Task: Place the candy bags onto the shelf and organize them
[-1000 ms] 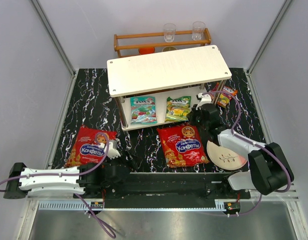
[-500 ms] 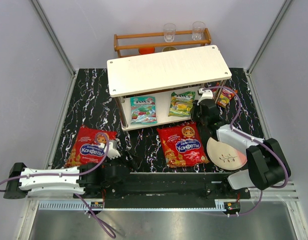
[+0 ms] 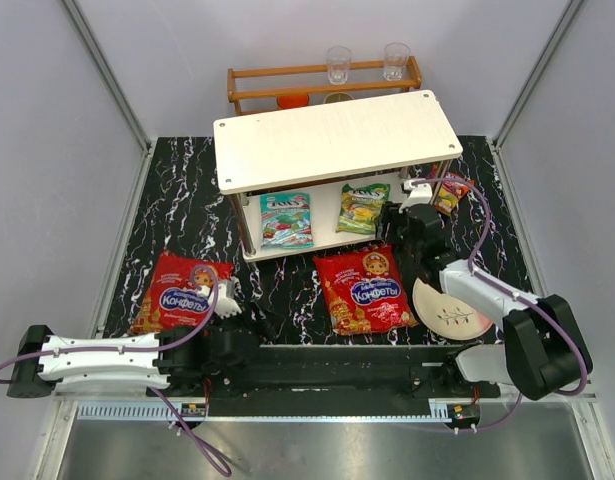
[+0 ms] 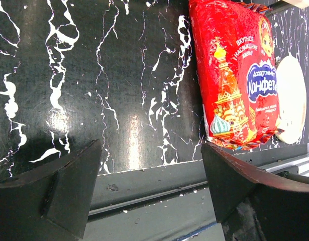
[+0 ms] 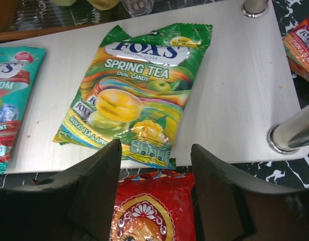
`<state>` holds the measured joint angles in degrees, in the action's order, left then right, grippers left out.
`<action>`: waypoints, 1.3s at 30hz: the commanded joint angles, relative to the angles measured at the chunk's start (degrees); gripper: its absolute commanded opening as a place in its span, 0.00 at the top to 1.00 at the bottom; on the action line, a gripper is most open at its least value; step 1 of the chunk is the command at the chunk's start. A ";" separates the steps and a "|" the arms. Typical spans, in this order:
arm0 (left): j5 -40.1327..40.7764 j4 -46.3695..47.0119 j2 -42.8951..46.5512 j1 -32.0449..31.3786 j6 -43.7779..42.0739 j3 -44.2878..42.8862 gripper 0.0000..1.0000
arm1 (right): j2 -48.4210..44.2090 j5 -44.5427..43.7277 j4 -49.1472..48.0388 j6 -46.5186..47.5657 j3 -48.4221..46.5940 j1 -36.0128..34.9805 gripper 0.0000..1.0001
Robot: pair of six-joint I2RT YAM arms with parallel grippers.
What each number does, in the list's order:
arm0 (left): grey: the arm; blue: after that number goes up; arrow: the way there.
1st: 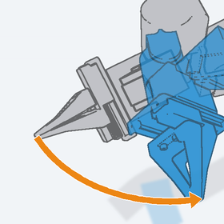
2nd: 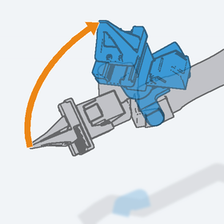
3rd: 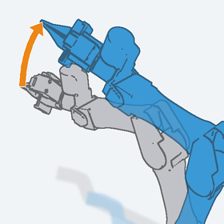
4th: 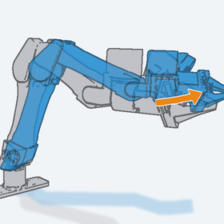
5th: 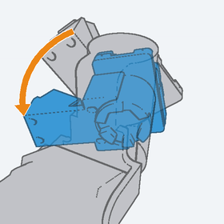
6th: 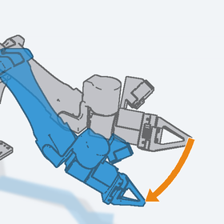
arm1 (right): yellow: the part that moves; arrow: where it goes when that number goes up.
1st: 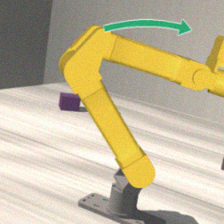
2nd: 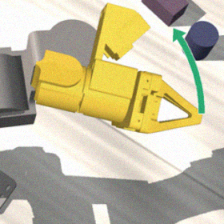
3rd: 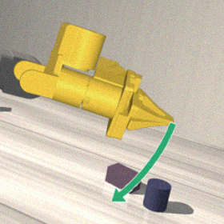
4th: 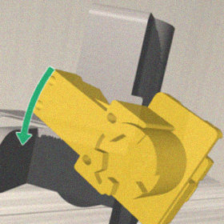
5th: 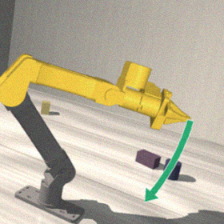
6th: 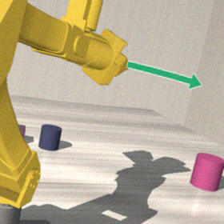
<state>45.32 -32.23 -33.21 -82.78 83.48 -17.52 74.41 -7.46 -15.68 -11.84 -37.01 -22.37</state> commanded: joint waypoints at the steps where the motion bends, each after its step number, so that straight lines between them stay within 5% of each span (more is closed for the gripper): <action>1: 1.88 3.22 -0.80 0.08 -0.69 -0.15 0.16 | -0.32 -0.35 -9.17 0.93 0.98 -3.55 0.33; 21: 2.23 0.15 3.33 0.34 0.37 1.17 0.15 | 14.62 -1.41 -19.47 5.16 -6.58 -8.74 0.28; 39: 1.88 -0.20 5.26 0.43 1.24 2.40 0.15 | 24.12 -8.97 -4.36 7.35 -15.99 -11.29 0.28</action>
<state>45.45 -33.17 -29.10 -82.54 83.94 -15.88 97.80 -13.19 -25.45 -5.32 -51.33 -33.34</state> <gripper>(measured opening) 0.849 0.725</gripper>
